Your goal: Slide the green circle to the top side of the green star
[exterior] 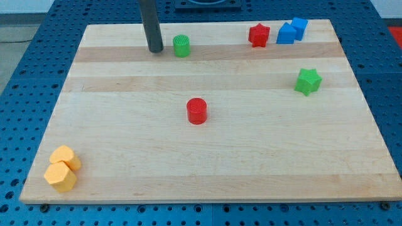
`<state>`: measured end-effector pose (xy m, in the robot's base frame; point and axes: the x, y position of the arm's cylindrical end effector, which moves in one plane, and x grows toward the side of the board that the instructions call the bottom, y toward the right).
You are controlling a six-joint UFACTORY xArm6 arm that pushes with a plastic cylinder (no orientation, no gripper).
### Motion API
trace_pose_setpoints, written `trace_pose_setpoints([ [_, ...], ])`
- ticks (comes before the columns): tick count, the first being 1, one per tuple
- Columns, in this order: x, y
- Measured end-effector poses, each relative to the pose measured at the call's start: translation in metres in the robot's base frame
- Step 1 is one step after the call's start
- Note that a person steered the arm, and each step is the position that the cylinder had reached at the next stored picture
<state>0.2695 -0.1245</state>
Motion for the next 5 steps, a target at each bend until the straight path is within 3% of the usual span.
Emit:
trace_pose_setpoints([
  [2, -0.005, 0.046],
  [5, 0.052, 0.134],
])
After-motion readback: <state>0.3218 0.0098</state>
